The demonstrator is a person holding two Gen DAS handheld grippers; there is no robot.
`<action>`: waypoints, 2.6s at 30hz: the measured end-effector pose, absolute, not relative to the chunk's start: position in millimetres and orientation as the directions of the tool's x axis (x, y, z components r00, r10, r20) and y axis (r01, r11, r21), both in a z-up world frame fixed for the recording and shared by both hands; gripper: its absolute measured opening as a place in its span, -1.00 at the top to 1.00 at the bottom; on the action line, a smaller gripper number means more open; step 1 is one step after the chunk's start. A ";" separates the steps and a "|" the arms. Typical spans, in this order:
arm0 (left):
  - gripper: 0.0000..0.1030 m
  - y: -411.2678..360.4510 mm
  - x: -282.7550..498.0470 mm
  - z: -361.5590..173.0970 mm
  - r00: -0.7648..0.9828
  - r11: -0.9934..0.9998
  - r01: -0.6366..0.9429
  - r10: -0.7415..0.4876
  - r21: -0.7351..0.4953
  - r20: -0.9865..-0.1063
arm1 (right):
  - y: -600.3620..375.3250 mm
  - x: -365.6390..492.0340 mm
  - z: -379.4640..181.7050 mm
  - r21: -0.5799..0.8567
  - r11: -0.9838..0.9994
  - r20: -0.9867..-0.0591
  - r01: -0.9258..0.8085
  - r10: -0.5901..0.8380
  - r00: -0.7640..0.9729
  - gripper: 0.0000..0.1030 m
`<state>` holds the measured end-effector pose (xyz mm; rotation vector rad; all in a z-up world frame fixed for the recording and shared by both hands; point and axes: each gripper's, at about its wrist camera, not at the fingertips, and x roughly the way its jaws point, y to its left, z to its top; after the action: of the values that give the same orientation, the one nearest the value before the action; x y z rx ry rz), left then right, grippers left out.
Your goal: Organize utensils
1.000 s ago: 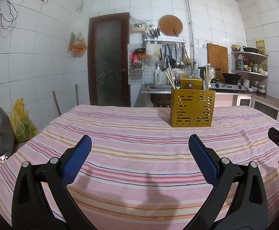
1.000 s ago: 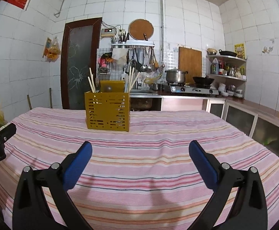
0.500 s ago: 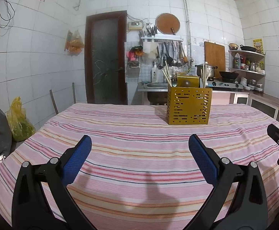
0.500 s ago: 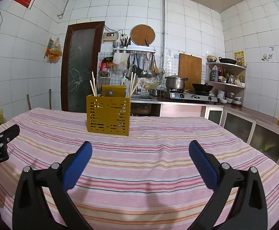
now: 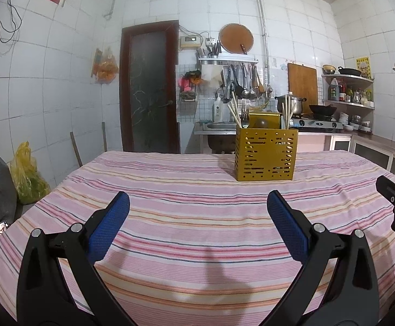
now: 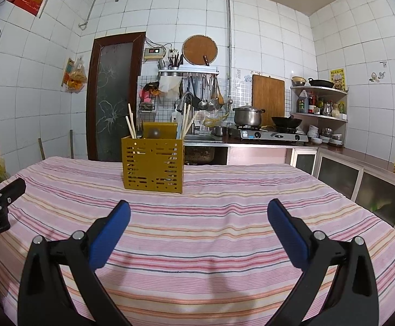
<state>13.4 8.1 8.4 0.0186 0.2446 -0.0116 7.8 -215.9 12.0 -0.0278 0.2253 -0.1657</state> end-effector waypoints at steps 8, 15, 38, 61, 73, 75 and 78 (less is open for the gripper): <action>-0.90 8.3 11.4 8.9 0.972 1.000 0.013 -0.010 0.013 -0.234 | -217.0 8.6 12.3 -0.047 0.986 -0.218 0.162 -0.168 0.961 -0.91; -0.90 8.8 14.0 8.3 0.969 1.000 0.015 -0.014 0.005 -0.246 | -217.0 9.5 11.9 -0.047 0.985 -0.217 0.164 -0.170 0.961 -0.91; -0.90 3.8 8.8 8.9 0.974 1.000 0.024 -0.019 0.019 -0.226 | -218.1 8.8 12.1 -0.045 0.985 -0.219 0.164 -0.170 0.961 -0.91; -0.90 4.0 8.2 10.0 0.975 0.999 0.028 -0.023 0.021 -0.220 | -217.0 8.9 12.7 -0.046 0.985 -0.216 0.166 -0.172 0.961 -0.91; -0.90 4.0 8.2 9.6 0.975 0.999 0.028 -0.023 0.020 -0.220 | -216.9 8.9 12.6 -0.046 0.985 -0.216 0.166 -0.172 0.961 -0.91; -0.90 4.1 8.1 9.6 0.975 0.999 0.028 -0.023 0.019 -0.220 | -216.9 9.4 12.7 -0.046 0.985 -0.216 0.166 -0.172 0.961 -0.91; -0.90 3.9 8.3 9.5 0.975 0.999 0.028 -0.023 0.020 -0.221 | -217.1 8.9 12.8 -0.046 0.985 -0.214 0.166 -0.172 0.961 -0.91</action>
<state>8.3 3.9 9.5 0.0227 0.2229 -0.0253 8.9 -217.1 12.8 -0.0274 0.2193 -0.1715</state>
